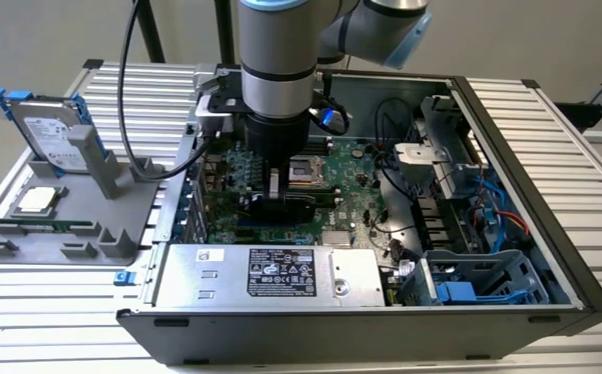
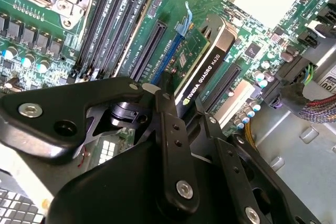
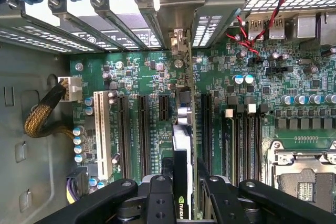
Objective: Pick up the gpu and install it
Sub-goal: 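Insert the gpu into the slot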
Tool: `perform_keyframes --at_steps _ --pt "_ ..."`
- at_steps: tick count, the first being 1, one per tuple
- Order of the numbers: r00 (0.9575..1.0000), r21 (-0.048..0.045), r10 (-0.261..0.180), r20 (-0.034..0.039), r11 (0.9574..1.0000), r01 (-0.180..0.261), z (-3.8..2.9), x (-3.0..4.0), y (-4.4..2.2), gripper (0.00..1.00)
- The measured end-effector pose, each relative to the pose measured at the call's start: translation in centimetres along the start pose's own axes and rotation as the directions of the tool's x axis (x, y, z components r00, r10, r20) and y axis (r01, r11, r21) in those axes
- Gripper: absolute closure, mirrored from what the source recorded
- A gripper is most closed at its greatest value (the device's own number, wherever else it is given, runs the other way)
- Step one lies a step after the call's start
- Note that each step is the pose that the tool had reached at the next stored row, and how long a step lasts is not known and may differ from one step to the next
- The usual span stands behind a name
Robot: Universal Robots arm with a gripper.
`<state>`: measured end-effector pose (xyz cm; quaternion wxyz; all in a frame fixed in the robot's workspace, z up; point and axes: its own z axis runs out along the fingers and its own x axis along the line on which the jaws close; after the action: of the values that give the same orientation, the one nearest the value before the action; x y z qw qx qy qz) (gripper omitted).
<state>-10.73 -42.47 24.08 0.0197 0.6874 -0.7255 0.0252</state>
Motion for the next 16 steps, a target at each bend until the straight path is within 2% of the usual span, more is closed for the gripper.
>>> perform_keyframes --at_steps 5,12,16 --pt "1.0000 -0.0003 0.000 0.0014 1.0000 0.000 0.41 -0.01 0.00 1.00" --pt "1.0000 -0.0012 0.000 0.0062 1.0000 0.000 0.43 0.06 0.01 1.00" --pt "0.9999 -0.0004 0.000 0.0143 1.0000 0.000 0.54 0.34 -0.02 1.00"
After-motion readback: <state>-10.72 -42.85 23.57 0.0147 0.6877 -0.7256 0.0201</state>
